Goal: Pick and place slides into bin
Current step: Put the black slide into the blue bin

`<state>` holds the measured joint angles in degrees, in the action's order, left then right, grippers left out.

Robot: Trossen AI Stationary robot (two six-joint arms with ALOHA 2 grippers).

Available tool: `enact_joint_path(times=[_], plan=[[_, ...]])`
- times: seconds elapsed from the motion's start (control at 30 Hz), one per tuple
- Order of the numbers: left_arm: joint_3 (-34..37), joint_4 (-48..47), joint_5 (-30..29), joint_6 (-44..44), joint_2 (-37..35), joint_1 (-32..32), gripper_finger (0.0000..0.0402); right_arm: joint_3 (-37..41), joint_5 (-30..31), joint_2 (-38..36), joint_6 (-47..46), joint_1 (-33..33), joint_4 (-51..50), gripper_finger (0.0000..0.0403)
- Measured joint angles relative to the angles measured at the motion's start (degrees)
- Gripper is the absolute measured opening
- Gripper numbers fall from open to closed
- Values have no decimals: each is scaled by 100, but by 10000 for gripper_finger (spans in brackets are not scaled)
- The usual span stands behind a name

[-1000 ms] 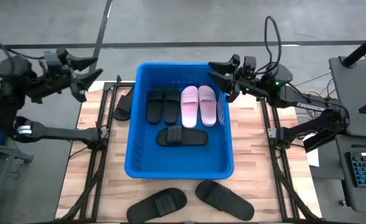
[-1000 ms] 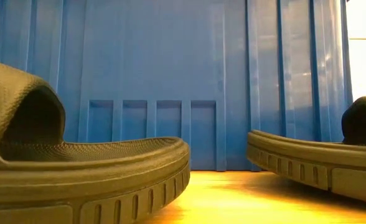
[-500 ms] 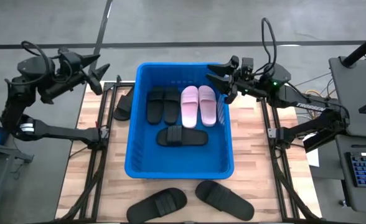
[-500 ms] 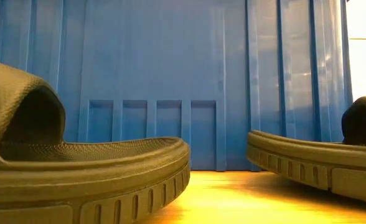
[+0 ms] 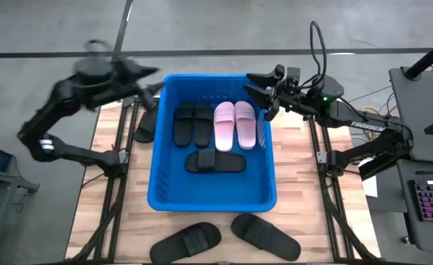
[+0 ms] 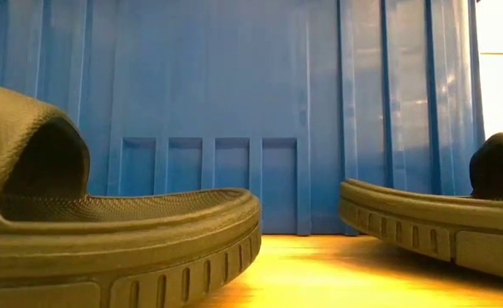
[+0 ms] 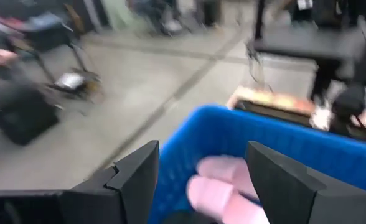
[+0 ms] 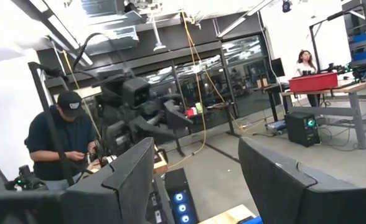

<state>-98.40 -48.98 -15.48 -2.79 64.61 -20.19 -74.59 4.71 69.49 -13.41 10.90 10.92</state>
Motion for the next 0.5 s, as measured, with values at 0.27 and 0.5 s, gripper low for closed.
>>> enact_joint_path(times=[0.27, 0.5], plan=[[-656, -152, 1694, -449, 1076, -1041, 225, 0, -17, 0, -318, -2, -91, 224], [-1120, -1405, 2003, -1025, 1999, -1969, 225, 0, -63, -4, -369, -17, -177, 224]])
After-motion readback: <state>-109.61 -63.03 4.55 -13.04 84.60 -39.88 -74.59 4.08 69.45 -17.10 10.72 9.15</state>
